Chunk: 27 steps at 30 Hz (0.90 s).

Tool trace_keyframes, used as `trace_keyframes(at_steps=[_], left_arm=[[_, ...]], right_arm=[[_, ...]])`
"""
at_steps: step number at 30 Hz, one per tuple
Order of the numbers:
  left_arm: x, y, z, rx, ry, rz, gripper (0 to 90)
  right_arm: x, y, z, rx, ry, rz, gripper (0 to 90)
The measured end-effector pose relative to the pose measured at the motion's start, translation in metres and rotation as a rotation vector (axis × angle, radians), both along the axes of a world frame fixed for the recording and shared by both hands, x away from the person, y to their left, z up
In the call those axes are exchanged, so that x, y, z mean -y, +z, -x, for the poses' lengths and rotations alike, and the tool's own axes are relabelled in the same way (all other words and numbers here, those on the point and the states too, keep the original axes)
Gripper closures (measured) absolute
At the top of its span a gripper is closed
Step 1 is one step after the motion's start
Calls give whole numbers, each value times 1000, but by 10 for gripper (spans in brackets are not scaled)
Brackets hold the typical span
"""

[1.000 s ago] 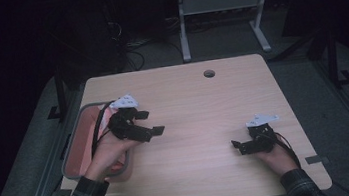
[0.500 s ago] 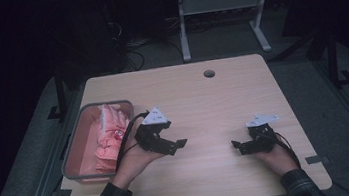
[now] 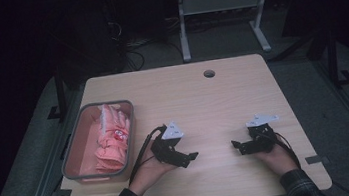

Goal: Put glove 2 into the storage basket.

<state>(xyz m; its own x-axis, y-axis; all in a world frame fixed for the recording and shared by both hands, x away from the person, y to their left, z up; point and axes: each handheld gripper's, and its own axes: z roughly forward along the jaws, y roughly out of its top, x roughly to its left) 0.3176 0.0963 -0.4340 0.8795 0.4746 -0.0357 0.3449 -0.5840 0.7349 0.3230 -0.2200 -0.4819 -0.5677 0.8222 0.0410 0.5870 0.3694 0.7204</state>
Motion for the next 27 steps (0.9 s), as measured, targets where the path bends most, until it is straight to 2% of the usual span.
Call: trace_keyframes(at_steps=[3,8,15,21,27], left_arm=[[4,-11,0,-2,1,-24,143],[9,-26,0,-26,-1,-30,140],[15,-39,-1,-2,-12,-83,132],[13,-45,1,17,-10,-34,126],[12,-44,2,17,-23,-39,127]], right_arm=[[0,0,0,0,3,0,125],[0,0,0,4,7,2,125],[-1,0,-1,1,10,-1,125],[-1,0,-1,1,13,1,125],[-1,0,-1,1,14,2,126]])
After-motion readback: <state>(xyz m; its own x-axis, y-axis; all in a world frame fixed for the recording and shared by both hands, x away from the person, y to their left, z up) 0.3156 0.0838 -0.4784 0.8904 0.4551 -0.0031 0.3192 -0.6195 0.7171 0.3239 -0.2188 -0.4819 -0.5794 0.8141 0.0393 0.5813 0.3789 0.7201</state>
